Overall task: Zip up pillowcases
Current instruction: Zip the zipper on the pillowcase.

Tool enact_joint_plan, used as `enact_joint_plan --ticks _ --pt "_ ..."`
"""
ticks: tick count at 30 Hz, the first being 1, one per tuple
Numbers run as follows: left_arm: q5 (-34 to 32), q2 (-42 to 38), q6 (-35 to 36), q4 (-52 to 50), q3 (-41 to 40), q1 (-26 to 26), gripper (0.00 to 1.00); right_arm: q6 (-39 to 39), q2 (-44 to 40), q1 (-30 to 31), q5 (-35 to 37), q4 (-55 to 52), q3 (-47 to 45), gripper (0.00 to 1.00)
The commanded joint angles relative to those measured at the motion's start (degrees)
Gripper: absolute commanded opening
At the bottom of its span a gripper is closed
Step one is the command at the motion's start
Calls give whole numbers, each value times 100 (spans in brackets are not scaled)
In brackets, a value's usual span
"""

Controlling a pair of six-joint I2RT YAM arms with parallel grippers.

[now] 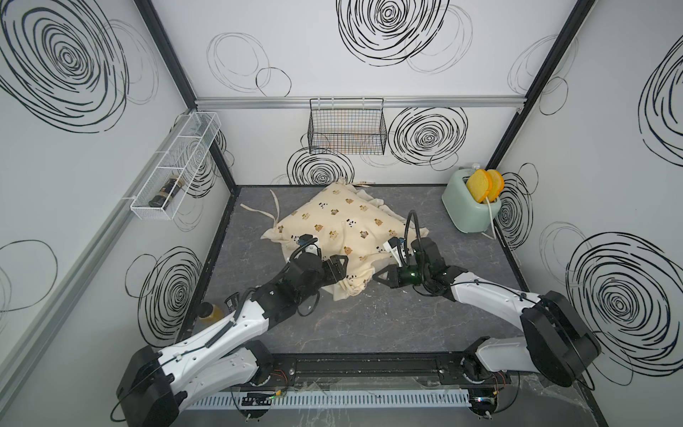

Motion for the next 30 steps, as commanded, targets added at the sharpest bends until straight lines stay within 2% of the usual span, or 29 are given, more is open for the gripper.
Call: enact_joint_plan --ticks 1,3,4,8,10,11,15,20,24,27,30 --pt "-1660 -139 1670 -1287 502 -850 69 255 -117 23 109 -550 465 0" --pt "-2069 34 2067 -1449 681 -1434 67 355 -82 7 100 -707 624 0" --pt "-2335 185 2191 -1616 785 -1749 70 387 -69 -11 69 -817 712 0" --pt "-3093 1005 2811 -1750 1068 -2678 85 501 -61 -125 -125 -1071 912 0" --pt "-3570 1417 2940 -1645 1161 -2891 92 448 -57 -170 -168 -1244 1008 0" --pt "-3756 1624 2986 -1593 1209 -2908 95 424 -63 -174 -179 -1310 1037 0" --pt "-3909 2034 3097 -1365 1327 -2705 95 335 -155 -188 -234 -1473 1072 0" --pt "-3374 1652 3425 -433 963 -2410 93 324 -263 -188 -357 -1475 1014 0" --pt "-2978 1649 3461 -356 888 -2297 88 410 -358 -179 -463 -1410 994 0" --pt "-2812 1708 3609 -448 856 -2377 90 437 -381 -189 -495 -1390 1023 0" --pt "-2613 1717 3711 -504 784 -2385 99 435 -362 -197 -502 -1416 1070 0"
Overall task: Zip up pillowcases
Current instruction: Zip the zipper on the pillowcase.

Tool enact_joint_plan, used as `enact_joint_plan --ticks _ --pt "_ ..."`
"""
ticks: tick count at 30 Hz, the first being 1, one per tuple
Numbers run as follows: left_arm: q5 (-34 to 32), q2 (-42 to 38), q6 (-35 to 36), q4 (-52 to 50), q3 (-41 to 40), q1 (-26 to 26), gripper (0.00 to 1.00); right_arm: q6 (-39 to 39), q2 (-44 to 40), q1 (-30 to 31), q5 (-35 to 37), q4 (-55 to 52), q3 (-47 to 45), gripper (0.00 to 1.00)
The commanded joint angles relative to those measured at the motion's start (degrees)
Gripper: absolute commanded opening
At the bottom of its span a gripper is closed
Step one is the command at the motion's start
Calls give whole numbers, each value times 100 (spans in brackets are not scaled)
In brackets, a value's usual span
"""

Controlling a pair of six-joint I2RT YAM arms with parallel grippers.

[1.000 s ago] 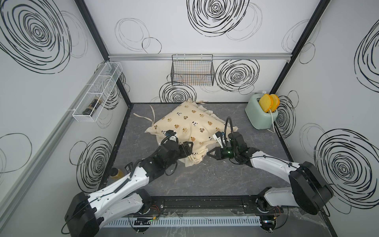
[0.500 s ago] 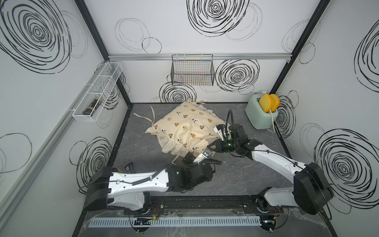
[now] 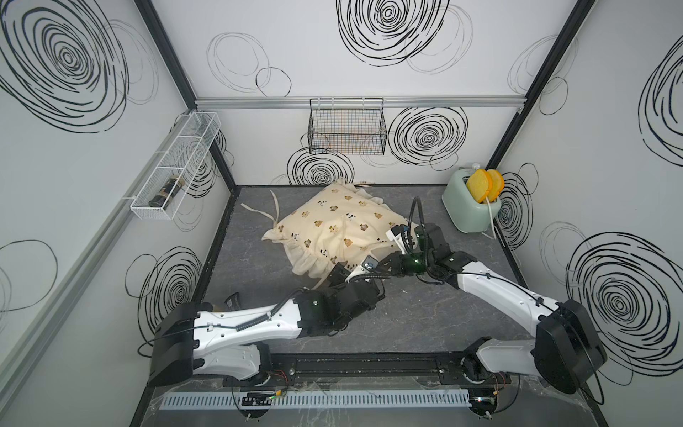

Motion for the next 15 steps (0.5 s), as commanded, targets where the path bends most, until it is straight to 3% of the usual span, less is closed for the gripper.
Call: enact_joint_plan --ticks 1,7,10,15 --pt "308 26 199 76 -113 -18 98 62 -110 -17 -166 0 151 0" --pt "277 183 325 342 -186 198 98 98 -131 26 -220 42 167 0" --pt "458 261 464 570 -173 350 90 134 -199 61 -232 73 150 0" --pt "558 326 561 667 -133 479 67 160 -230 106 -244 86 140 0"
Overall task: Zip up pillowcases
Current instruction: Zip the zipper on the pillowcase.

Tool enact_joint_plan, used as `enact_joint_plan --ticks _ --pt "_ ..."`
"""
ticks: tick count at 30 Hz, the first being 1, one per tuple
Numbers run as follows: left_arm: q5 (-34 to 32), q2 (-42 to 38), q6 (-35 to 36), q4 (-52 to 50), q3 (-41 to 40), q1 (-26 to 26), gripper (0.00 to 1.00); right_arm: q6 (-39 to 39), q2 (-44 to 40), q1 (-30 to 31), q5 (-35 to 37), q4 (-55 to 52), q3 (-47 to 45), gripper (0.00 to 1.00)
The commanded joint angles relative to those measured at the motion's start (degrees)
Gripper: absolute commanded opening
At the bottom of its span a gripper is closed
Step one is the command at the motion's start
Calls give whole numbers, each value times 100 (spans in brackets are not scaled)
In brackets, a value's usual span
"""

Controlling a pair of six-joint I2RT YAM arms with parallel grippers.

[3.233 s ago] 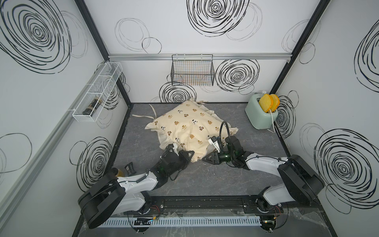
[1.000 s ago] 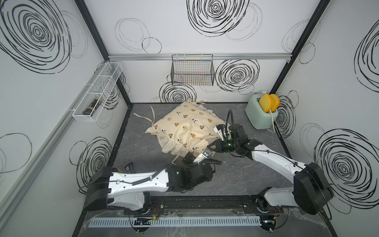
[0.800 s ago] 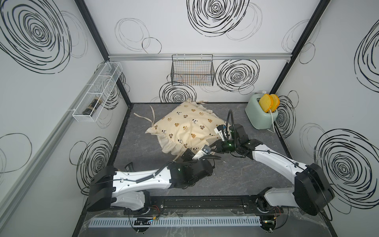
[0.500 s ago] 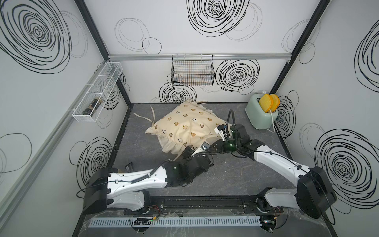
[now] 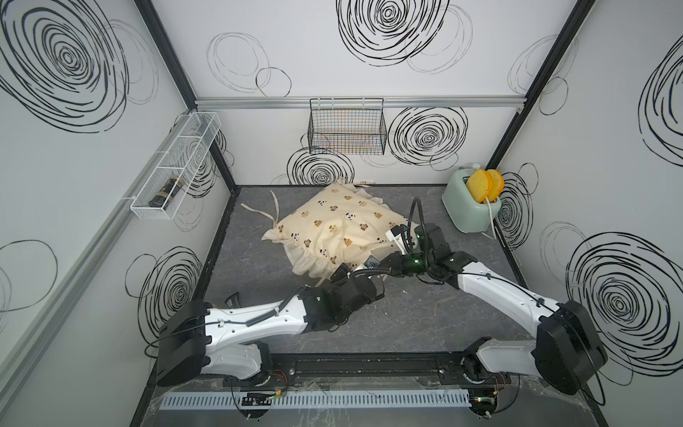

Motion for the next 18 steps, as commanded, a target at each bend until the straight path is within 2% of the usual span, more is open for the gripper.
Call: enact_joint_plan --ticks 1,7,9,14,18 --pt "138 60 137 300 -13 80 63 107 -204 51 -200 120 132 0" --pt "205 46 123 393 -98 173 46 233 -193 73 -352 311 94 0" --pt "205 24 146 423 -110 182 35 219 -177 82 -332 302 90 0" --pt "117 -10 188 410 -141 199 0 233 -130 86 -294 380 -4 0" --pt "-27 -86 120 266 -210 247 0 281 -133 82 -269 488 -110 0"
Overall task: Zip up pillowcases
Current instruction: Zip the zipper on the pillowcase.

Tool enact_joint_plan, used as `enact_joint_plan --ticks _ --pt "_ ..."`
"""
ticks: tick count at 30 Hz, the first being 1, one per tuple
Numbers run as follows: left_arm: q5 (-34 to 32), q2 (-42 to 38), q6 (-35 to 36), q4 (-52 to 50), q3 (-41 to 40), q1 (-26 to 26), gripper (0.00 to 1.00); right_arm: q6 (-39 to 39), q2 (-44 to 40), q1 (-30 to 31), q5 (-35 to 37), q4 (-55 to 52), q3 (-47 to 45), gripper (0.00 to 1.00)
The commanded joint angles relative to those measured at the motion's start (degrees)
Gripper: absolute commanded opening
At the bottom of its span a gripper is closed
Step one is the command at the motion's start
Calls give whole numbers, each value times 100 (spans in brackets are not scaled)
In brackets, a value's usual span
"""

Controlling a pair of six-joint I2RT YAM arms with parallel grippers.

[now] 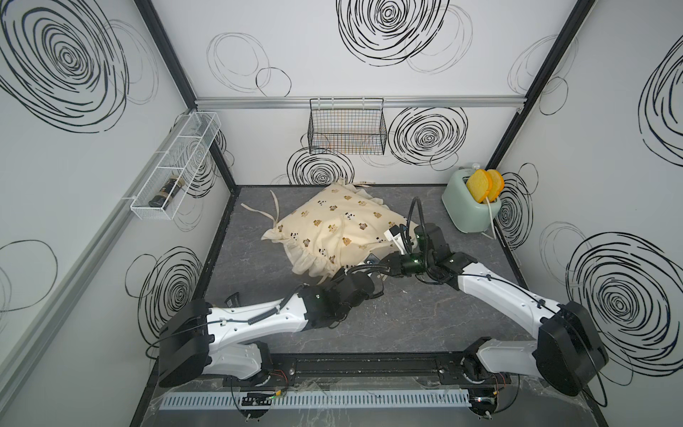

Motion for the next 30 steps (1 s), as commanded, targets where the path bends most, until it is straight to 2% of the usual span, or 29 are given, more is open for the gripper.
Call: enact_joint_plan --ticks 1,8,18,30 --pt "-159 -159 -69 4 -159 88 0 127 -101 25 -114 310 -93 0" --pt "-156 -603 -212 86 -506 157 0 133 -113 -142 -53 379 -249 0" --pt "-521 -1083 -922 -471 -840 497 0 -37 -242 -482 -139 308 -514 0" --pt "-780 -1791 -1744 -955 -1114 1311 0 -506 -285 -1179 -219 61 -774 0"
